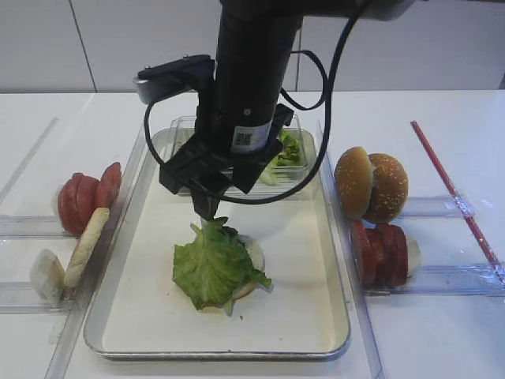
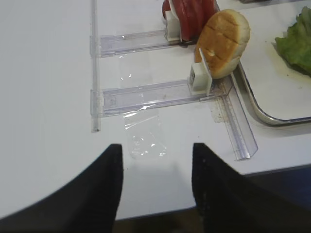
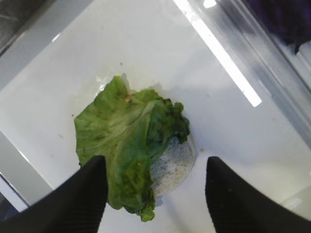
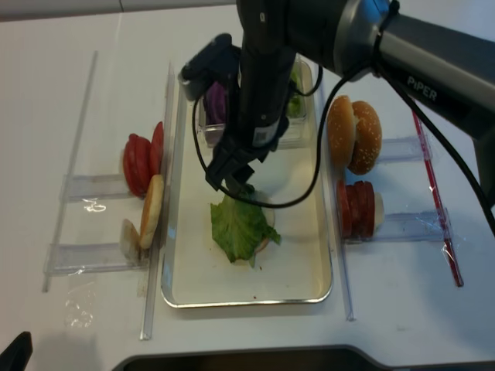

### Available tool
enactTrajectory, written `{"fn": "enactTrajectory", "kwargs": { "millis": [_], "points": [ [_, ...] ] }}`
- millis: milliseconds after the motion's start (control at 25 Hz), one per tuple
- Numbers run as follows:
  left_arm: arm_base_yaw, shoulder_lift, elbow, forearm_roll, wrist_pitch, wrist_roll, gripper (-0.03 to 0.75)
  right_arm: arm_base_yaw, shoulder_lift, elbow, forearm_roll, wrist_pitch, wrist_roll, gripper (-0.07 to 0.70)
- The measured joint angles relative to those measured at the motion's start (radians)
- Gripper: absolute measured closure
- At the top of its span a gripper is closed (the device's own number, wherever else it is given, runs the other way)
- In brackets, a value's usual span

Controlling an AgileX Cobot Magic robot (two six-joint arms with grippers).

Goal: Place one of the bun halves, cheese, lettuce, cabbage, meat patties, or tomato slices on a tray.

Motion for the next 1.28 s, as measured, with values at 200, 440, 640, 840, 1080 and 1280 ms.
{"fn": "enactTrajectory", "kwargs": {
  "millis": [200,440,640,840,1080,1280],
  "points": [
    [0.0,0.0,0.0,0.0,0.0,0.0,0.372,0.0,0.0,-0.049,-0.008,0.009,0.002,0.183],
    [0.0,0.0,0.0,0.0,0.0,0.0,0.372,-0.025,0.0,-0.086,0.024,0.012,0.008,0.187],
    [0.0,0.0,0.0,0.0,0.0,0.0,0.372,-0.163,-0.027,-0.09,0.121,0.012,0.008,0.187],
    [0.0,0.0,0.0,0.0,0.0,0.0,0.372,-0.302,-0.075,-0.092,0.067,0.014,0.034,0.187],
    [0.0,0.0,0.0,0.0,0.0,0.0,0.372,-0.439,-0.131,-0.093,-0.014,0.019,0.091,0.187],
    [0.0,0.0,0.0,0.0,0.0,0.0,0.372,-0.551,-0.134,-0.097,-0.061,0.024,0.133,0.188]
  ]
}}
